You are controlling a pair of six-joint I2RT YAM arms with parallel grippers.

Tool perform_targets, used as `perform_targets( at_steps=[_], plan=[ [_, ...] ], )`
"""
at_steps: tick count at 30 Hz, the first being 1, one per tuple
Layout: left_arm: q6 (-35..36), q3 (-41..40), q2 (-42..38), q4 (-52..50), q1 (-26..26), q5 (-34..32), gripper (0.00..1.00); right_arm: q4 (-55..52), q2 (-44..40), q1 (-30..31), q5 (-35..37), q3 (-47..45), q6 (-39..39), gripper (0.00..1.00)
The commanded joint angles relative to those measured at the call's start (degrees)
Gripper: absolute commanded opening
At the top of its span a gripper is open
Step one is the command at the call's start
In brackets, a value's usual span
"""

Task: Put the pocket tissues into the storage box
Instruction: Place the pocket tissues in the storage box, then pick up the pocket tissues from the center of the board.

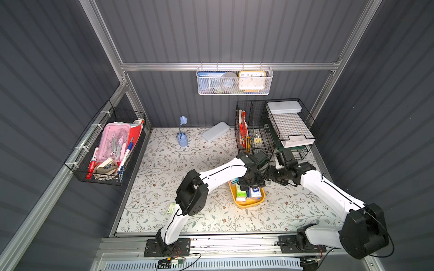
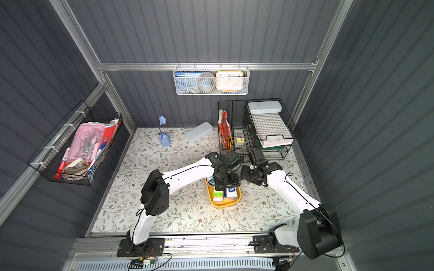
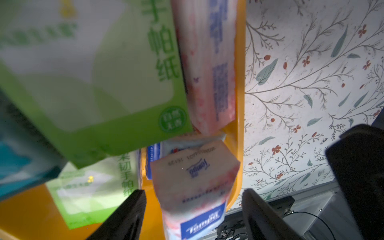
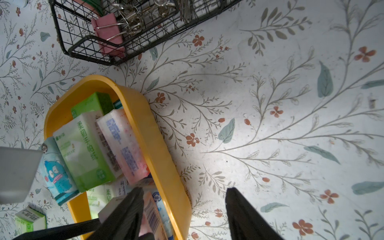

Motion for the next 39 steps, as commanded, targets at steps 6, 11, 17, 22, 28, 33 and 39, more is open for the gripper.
perform_targets(
  at_steps=[6,11,17,22,28,33,39],
  plan=[
    [-2.7,0.2,-6.3,-3.4,0.2,-5.3,0.80,-1.2,0.5,0.9,-0.5,3.3,-1.6,0.67],
    [-7.8,-7.0,-14.7,-4.9,3.2,-10.6,0.83,-2.5,1.9,3.9,1.2,6.5,-3.1,0.67],
    [-21.5,-28.2,-32.2,-4.8,9.0,-15.2,0.87,-1.7,3.5,5.8,1.2,7.9,-3.5,0.67],
    [-36.0,-47.4,-49.8,-5.6,12.5,-19.6,0.92,-1.1,5.0,6.3,0.6,8.4,-4.0,0.67],
    [-35.6,-58.6,-62.7,-6.7,21.5,-18.8,0.90,-0.7,5.5,6.4,1.0,8.3,-4.5,0.67],
    [-23.9,-58.4,-58.7,-5.6,29.5,-16.4,0.91,-0.8,6.2,6.4,0.3,8.8,-4.6,0.67],
    [-14.9,-56.9,-50.4,-5.9,37.8,-16.8,0.94,-1.5,5.5,6.4,1.5,8.6,-4.8,0.67]
  ],
)
